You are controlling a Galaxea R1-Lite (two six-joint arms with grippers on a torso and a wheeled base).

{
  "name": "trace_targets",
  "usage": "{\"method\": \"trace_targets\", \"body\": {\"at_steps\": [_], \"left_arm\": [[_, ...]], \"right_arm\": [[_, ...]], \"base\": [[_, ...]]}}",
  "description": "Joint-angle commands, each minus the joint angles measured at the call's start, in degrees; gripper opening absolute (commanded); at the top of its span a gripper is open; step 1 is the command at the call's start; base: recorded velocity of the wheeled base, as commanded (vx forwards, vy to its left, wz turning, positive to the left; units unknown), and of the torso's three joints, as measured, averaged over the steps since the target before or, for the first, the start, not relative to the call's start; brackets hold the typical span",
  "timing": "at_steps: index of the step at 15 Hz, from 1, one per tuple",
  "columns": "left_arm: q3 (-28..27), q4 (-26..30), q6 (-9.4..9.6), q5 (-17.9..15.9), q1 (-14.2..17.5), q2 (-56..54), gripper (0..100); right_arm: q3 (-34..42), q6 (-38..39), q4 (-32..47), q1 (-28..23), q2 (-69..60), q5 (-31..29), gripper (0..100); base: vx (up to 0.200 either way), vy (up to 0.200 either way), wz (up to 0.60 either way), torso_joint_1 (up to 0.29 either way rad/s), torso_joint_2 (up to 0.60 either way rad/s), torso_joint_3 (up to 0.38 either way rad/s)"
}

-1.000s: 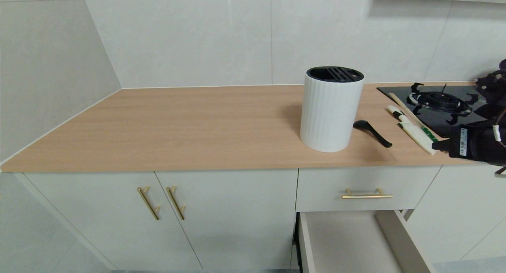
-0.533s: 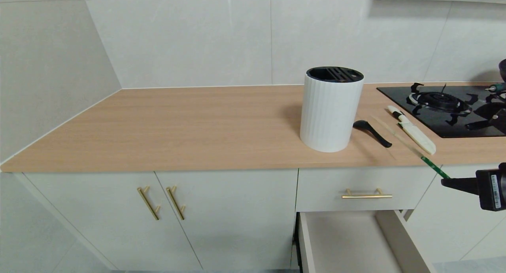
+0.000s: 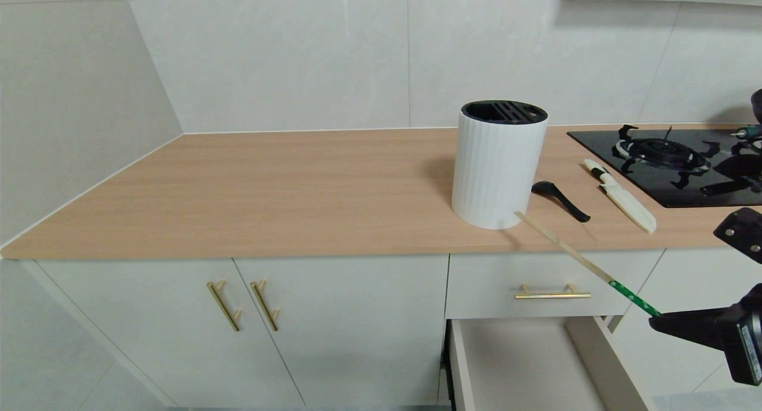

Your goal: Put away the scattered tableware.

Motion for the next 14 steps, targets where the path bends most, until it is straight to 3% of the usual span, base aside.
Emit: {"method": "trace_targets", "body": {"at_steps": [1,9,14], "left_arm": [[0.0,0.0,-0.01,0.0,0.0,0.1,100],[0.0,0.0,-0.01,0.0,0.0,0.1,100],[0.0,0.0,-0.01,0.0,0.0,0.1,100]], "right_arm": [[1.7,-0.3,0.0,2.6,0.9,0.0,0],[5.0,-0.3,0.4,10.3,3.5,-0.6,0],[6.4,-2.6,0.1,10.7,4.1,-0.7,0]], "base": [[0.000,0.000,0.00,0.000,0.00,0.000],[0.000,0.000,0.00,-0.005,0.01,0.005],[0.000,0.000,0.00,-0.147,0.39,0.232]]}}
